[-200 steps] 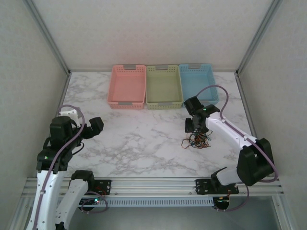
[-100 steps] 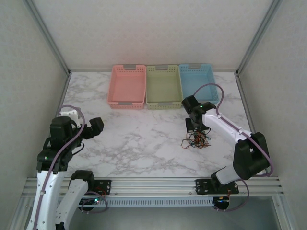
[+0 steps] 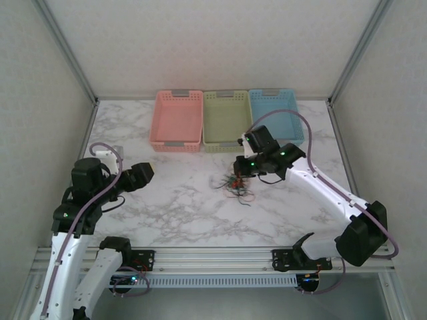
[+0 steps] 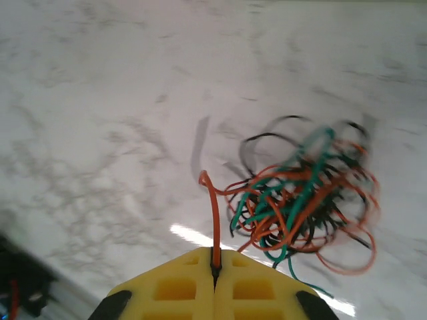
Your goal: Untangle the cables
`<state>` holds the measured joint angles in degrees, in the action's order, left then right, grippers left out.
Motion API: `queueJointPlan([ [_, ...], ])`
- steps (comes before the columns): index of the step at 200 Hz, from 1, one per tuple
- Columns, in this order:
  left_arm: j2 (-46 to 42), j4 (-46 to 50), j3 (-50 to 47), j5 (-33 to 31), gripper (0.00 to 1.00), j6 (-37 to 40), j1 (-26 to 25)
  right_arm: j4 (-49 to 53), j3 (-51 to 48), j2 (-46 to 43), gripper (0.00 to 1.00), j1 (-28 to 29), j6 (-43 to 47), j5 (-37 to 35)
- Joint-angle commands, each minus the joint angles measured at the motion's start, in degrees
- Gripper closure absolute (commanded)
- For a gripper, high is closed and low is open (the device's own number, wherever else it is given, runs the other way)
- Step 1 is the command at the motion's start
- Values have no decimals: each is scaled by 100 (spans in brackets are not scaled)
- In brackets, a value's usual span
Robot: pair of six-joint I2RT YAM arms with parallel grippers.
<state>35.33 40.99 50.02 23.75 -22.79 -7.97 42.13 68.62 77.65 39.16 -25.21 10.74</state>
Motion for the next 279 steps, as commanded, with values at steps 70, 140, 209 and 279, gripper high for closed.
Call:
queueJointPlan([
  [70, -1, -965, -857, 151, 12, -1132, -862, -1501, -170, 1348, 100, 706, -1147, 49],
  [140, 231, -1583, -1644, -635, 13, -1501, -2138, -1818, -880, 1211, 100, 704, -1339, -241],
  [209, 1071, -2133, -1374, -852, 12, -1419, -2582, -1766, -971, 1034, 100, 703, -1119, -280],
  [279, 3000, -2798, -195, -922, 15, -1388, -3049, -1839, -1133, 919, 100, 649, -941, -296],
])
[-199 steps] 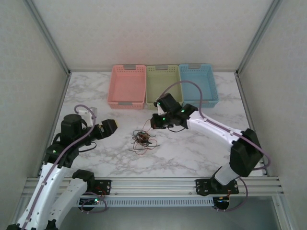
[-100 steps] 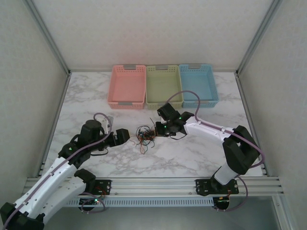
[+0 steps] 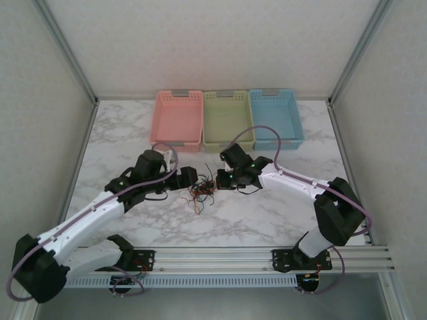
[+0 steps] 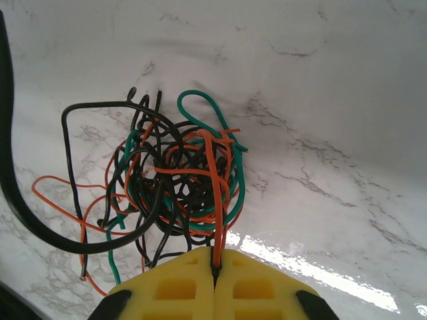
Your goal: Untangle the cables
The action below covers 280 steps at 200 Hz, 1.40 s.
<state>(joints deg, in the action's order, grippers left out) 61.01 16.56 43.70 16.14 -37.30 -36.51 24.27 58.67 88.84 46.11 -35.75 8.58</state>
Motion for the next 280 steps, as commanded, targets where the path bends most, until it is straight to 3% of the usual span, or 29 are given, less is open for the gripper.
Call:
queueJointPlan([
  [1, 457, -355, 455, -172, 15, 64, -201, -54, -142, -204, 100, -48, 112, -78],
  [76, 1885, -169, 1367, -729, 27, 100, -594, -146, -295, -323, 100, -75, 188, 30],
  [142, 2452, -319, 1480, -770, 35, -27, -711, -154, -313, -387, 100, -83, 250, 26],
  [193, 2539, -275, 1455, -848, 48, -14, -822, -175, -391, -435, 100, -111, 261, 21],
  [207, 2487, -270, 1406, -850, 56, -7, -822, -185, -422, -446, 100, -125, 255, 12],
  [253, 2169, 113, 1421, -1142, 95, 189, -822, -154, -464, -580, 100, -220, 277, 0],
  [265, 2033, 323, 1447, -1312, 100, 268, -818, -118, -462, -627, 100, -250, 296, -10],
  [280, 1815, 598, 1465, -1522, 100, 379, -805, -74, -484, -715, 100, -303, 316, -15],
])
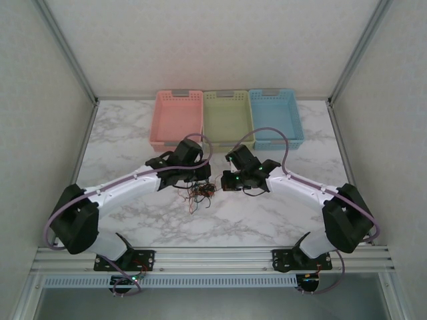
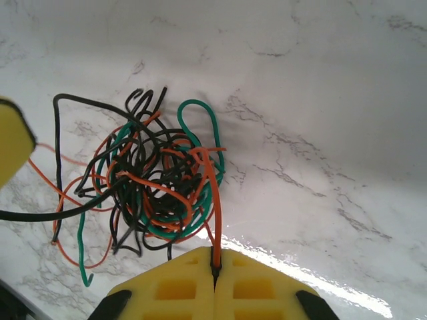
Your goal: Untangle the cables
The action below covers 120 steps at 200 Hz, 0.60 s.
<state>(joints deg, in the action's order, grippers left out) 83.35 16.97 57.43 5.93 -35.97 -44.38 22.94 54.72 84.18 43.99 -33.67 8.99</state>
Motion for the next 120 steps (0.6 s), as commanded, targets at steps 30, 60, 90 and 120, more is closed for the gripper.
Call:
queueJointPlan([
  [30, -943, 1184, 77, -943, 100, 469, 49, 156, -219, -436, 100, -356, 198, -128],
  [60, -1554, 1737, -35, -1247, 100, 588, 253, 254, -471, -680, 100, -743, 245, -177],
  [90, -2172, 2171, -160, -1376, 100, 665, 583, 358, -710, -856, 100, -1183, 306, -191],
  [120, -2656, 2478, -227, -1363, 100, 726, 909, 429, -872, -941, 100, -1554, 416, -177],
])
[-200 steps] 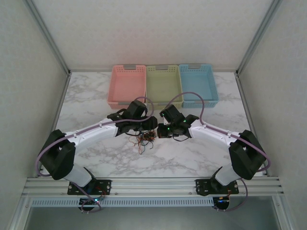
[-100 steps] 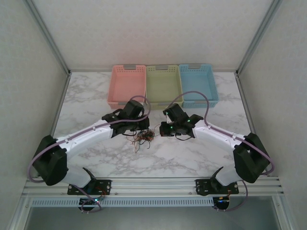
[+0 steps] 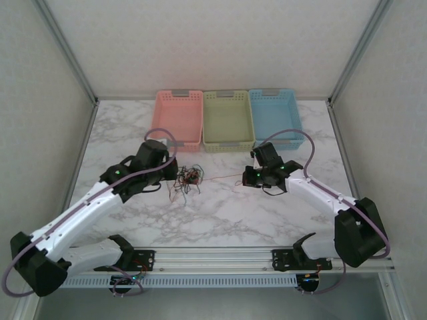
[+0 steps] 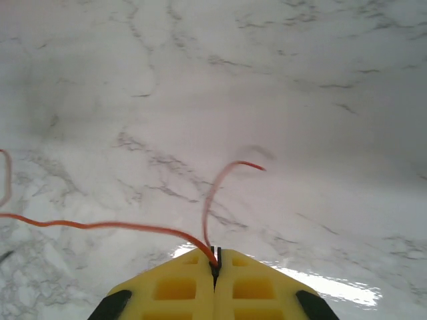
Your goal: Untangle the cables
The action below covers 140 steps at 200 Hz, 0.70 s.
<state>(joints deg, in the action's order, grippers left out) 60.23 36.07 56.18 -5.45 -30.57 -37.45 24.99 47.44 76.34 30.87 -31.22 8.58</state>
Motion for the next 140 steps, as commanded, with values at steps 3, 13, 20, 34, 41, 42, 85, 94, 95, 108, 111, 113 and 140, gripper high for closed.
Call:
queueJointPlan([
  [3, -384, 586, -107, -220, 100, 197, 240, 237, -154, -159, 100, -274, 179, -140],
  [13, -487, 675, -112, -219, 100, 224, 334, 306, -170, -160, 100, -371, 215, -179],
  [20, -554, 719, -116, -212, 100, 240, 381, 334, -169, -172, 100, -426, 244, -186],
  [34, -658, 809, -116, -219, 100, 273, 448, 405, -187, -214, 100, -549, 285, -268],
  [41, -692, 867, -103, -241, 100, 301, 471, 462, -189, -228, 100, -621, 304, -328],
  [42, -694, 871, -101, -243, 100, 299, 473, 467, -190, -231, 100, -633, 307, -334],
  [85, -875, 1164, -33, -427, 100, 452, 596, 714, -283, -418, 100, -1287, 339, -522],
  [94, -922, 1208, -20, -448, 100, 495, 628, 741, -329, -470, 100, -1476, 331, -546],
  [95, -923, 1209, -20, -452, 100, 501, 631, 743, -335, -479, 100, -1491, 325, -552],
  [108, -982, 1268, -20, -447, 100, 549, 681, 777, -399, -565, 100, -1745, 323, -633],
  [111, -986, 1297, -20, -454, 100, 551, 690, 791, -415, -578, 100, -1797, 327, -653],
  [113, -991, 1306, -15, -456, 100, 565, 699, 795, -419, -587, 100, -1837, 325, -666],
  [140, -1089, 1474, 33, -545, 100, 648, 790, 816, -527, -736, 100, -2292, 176, -839],
])
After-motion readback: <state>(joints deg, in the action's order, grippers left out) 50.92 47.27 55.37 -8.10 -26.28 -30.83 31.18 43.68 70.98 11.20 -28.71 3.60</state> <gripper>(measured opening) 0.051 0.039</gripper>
